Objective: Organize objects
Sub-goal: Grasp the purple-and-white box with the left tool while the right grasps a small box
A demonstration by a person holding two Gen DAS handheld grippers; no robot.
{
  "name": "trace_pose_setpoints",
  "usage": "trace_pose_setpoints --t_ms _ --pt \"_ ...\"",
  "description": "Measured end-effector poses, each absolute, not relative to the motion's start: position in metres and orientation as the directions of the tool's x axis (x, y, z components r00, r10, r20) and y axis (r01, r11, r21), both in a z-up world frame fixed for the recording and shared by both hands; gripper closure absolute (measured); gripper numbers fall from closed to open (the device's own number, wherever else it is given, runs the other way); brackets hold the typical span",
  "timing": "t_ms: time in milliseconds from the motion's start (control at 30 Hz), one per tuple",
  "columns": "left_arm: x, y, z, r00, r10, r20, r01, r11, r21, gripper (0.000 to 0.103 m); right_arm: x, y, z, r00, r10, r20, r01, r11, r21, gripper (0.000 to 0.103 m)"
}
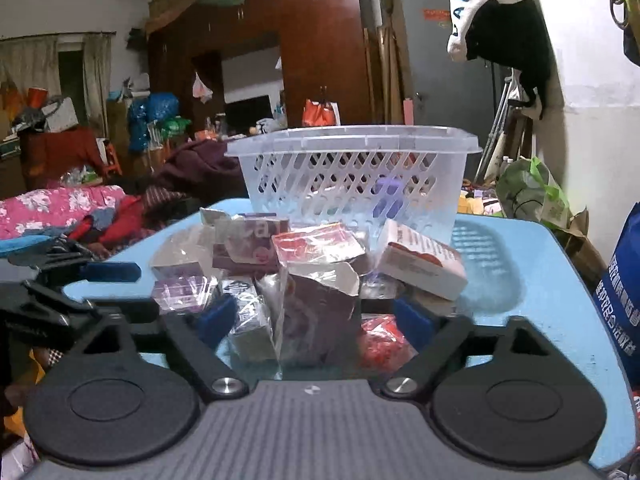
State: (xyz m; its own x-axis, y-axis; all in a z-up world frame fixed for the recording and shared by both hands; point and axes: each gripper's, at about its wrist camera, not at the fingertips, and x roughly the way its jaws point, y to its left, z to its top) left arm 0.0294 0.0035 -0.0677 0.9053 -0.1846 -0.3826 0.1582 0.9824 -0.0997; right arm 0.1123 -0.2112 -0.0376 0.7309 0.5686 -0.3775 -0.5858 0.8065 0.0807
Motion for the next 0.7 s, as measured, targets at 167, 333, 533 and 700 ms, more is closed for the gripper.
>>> trace_pose_setpoints --t_ms 167,333,533,700 --pt "0.039 0.002 -0.083 0.882 -0.195 -0.428 0.168 0.981 -0.1 0.014 0.124 -0.208 -0.043 0.714 0.577 -0.396 -0.588 0.802 0.108 0.038" --pt "0.046 -0.001 -0.087 0.874 -0.192 -0.446 0.17 0.981 -0.091 0.015 0.112 -0.209 -0.052 0.702 0.589 -0.399 -0.602 0.791 0.109 0.057" --pt "0.041 -0.001 -0.086 0.894 -0.156 -0.42 0.137 0.988 -0.076 0.031 0.105 -0.216 -0.05 0.705 0.606 -0.369 -0.606 0.785 0.129 0.057" --pt "0.02 0.011 -0.08 0.937 -0.116 -0.33 0.089 0.991 -0.096 0.031 0.099 -0.22 -0.043 0.716 0.613 -0.333 -0.607 0.783 0.136 0.057"
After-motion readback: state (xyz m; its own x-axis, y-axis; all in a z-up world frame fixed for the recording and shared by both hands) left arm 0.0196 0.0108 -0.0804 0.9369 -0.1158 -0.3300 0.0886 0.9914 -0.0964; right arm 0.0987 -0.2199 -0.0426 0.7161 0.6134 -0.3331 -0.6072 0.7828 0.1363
